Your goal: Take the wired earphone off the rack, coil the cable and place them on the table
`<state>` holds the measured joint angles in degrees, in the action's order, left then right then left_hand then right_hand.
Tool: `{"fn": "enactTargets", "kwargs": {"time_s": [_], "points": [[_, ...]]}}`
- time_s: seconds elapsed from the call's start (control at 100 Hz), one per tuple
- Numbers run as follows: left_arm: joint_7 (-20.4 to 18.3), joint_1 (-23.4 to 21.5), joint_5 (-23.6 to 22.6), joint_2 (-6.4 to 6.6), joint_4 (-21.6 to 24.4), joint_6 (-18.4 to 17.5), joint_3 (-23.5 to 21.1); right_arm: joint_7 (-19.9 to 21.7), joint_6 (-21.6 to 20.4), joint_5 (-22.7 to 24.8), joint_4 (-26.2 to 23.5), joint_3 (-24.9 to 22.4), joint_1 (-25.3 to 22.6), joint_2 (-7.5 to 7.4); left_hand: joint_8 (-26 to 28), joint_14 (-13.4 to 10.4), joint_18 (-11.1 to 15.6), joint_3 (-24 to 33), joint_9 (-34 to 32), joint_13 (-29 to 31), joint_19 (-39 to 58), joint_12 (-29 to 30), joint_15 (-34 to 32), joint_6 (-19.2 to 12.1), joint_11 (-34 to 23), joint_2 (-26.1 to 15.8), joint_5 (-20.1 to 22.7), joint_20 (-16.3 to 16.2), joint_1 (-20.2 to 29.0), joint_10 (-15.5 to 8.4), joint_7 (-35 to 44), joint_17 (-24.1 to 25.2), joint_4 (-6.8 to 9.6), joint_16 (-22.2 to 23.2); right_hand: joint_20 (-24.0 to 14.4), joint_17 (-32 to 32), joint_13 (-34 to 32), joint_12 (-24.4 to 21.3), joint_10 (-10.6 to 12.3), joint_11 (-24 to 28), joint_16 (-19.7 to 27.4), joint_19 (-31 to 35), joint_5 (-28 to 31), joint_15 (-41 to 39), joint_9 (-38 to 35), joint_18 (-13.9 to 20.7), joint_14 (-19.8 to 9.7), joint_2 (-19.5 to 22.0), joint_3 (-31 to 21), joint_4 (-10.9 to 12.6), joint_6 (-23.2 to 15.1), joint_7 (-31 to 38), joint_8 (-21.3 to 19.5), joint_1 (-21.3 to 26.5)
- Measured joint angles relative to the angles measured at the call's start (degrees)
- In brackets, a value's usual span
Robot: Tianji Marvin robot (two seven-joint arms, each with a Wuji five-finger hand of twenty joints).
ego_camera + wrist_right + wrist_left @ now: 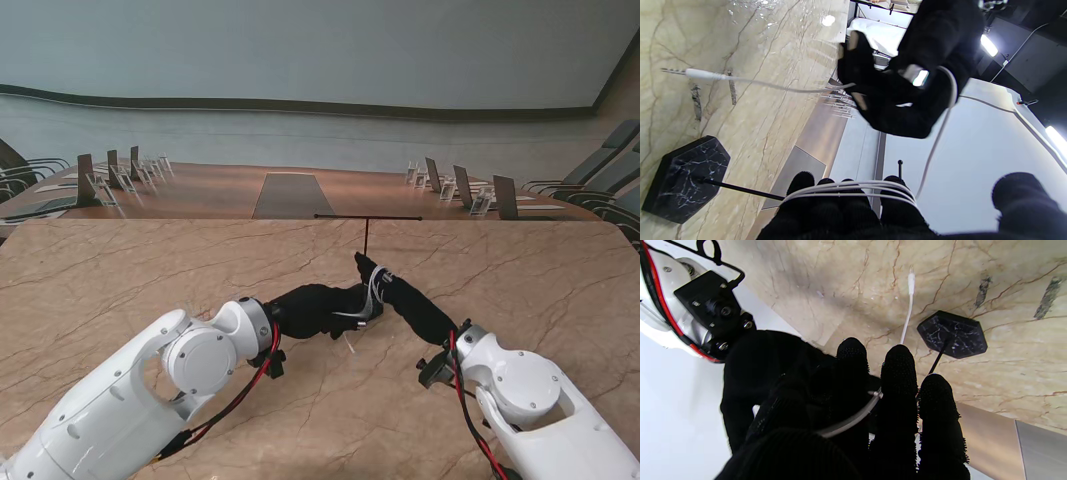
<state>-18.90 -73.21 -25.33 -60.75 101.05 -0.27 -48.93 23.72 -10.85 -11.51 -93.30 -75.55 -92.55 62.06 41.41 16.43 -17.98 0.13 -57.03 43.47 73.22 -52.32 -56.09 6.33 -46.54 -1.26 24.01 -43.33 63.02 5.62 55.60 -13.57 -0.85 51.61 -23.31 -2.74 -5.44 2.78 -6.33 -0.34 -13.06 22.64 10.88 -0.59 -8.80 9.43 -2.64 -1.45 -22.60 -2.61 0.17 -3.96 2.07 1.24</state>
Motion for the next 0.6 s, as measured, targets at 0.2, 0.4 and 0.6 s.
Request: {"fn": "enactTargets", "kwargs": {"time_s": [0.2,0.4,0.6], "points": [[0.44,0.05,-0.37,-0.09,-1.55,1.69,1.37,0.18,-1.92,-0.41,-1.32,-0.64,-0.52,-0.07,-1.34,0.0,0.77,-0.68,0.65,-0.85,-1.37,1.21,1.52,0.0,0.6,0.0,-1.16,0.08,2.16,0.07,-0.05,0.72,-0.01,-0.61,-0.4,0.0,0.0,0.0,0.04,0.0,0.01,-0.21,-0.02,0.0,0.01,0.0,0.0,0.0,0.0,0.0,-0.35,-0.01,0.01,0.0],[0.49,1.57,0.48,-0.12,-3.27,1.84,4.0,1.27,-2.58,-0.97,-1.96,-0.81,-0.57,-0.33,-1.36,0.0,0.8,-0.68,0.66,-0.85,-1.46,1.34,1.55,0.0,0.65,0.0,-1.16,0.09,2.17,0.07,-0.05,0.96,-0.01,-0.64,-0.81,0.0,0.0,0.04,0.05,0.07,0.02,-0.27,-0.02,0.01,0.01,-0.01,-0.01,0.0,0.0,0.0,-0.36,-0.01,-0.19,0.0],[0.19,4.07,2.25,-0.5,-5.42,3.5,7.37,2.83,-2.75,-2.08,-1.97,0.4,0.67,-0.74,-1.36,-0.01,0.99,-0.76,1.78,-1.58,-1.57,1.59,1.89,-0.02,1.1,0.0,-1.16,0.09,2.17,0.07,-0.05,1.18,-0.01,-0.65,-1.02,0.44,0.0,0.19,-0.06,0.77,0.02,-0.66,-0.02,0.01,0.01,-0.09,0.08,0.0,0.0,0.0,-0.36,-0.01,-0.4,0.0]]}}
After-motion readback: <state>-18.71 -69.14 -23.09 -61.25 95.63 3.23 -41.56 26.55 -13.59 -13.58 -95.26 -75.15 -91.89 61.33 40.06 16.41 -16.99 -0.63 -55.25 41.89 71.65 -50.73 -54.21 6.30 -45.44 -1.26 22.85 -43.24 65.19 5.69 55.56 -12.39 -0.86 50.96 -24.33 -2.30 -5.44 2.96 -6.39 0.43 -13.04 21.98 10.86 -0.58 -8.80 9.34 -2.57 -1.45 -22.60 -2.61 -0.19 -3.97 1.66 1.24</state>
